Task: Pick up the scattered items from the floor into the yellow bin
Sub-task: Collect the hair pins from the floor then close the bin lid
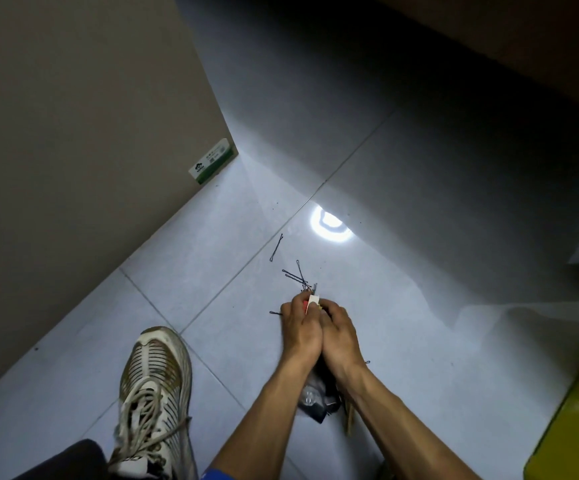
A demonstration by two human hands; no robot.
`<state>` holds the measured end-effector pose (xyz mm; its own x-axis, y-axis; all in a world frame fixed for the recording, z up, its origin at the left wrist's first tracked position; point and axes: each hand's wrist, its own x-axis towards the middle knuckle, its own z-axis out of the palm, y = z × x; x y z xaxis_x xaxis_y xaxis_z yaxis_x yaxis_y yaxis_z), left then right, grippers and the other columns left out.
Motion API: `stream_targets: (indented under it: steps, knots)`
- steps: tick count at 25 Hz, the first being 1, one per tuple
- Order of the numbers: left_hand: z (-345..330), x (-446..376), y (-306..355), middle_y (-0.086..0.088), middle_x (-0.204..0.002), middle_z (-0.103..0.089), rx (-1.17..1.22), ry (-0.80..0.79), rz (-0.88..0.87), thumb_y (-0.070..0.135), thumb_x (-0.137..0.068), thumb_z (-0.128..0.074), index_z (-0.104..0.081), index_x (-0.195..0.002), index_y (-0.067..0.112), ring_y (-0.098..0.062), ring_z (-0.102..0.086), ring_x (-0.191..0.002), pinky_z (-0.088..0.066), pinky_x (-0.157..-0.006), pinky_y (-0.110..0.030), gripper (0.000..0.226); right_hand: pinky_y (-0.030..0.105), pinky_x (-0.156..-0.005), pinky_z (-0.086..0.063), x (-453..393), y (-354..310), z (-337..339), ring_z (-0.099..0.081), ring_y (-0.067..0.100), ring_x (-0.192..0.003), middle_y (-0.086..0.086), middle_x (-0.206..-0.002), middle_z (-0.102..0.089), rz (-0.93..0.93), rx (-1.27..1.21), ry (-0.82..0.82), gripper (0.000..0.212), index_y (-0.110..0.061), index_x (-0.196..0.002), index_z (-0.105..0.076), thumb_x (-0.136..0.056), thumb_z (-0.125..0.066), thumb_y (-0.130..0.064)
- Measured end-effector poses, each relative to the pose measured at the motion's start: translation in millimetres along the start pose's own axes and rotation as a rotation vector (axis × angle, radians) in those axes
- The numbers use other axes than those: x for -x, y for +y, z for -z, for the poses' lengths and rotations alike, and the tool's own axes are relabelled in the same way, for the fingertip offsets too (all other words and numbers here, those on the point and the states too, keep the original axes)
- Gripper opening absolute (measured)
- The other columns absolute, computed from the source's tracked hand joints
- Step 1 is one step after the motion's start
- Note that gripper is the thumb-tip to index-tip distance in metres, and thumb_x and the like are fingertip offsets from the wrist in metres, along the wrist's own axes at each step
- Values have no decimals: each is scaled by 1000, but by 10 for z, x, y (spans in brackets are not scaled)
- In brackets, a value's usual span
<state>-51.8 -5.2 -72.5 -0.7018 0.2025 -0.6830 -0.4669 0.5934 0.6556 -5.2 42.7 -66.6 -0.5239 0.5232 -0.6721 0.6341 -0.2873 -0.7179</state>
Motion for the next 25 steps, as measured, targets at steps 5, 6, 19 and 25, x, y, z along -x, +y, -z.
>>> stream_targets:
  steps: [5,6,19,25]
  knots:
    - [-23,90,70,-8,-129,-51,182,9,11,14,-102,-38,-54,-118,21,-18,-55,-113,-44,-94,-25,24,22,-72,-51,-38,30,-54,-69,13,-90,0,-93,-73,-72,-175,90,19,-21,-100,-66,-98,-47,-16]
    - [-40,147,102,-8,-128,-53,200,-4,4,15,-102,-38,-54,-115,24,-18,-56,-113,-45,-95,-26,23,22,-69,-51,-18,26,-16,-70,13,-86,-1,-89,-74,-64,-203,112,19,-21,-96,-66,-98,-48,-15]
    - [-852,1994,1356,-7,-125,-56,198,-343,-325,20,-103,-39,-56,-114,27,-17,-60,-106,-50,-81,-28,21,29,-69,-51,1322,-731,1762,-65,18,-84,8,-88,-70,233,-473,376,23,-15,-93,-66,-98,-44,-12]
    - [-1961,3318,1383,-10,-115,-61,85,-655,-357,16,-100,-44,-58,-103,23,-21,-62,-97,-53,-80,-32,16,29,-61,-49,2311,-252,3150,-67,21,-79,4,-77,-71,252,-692,711,23,-11,-89,-64,-100,-44,-9]
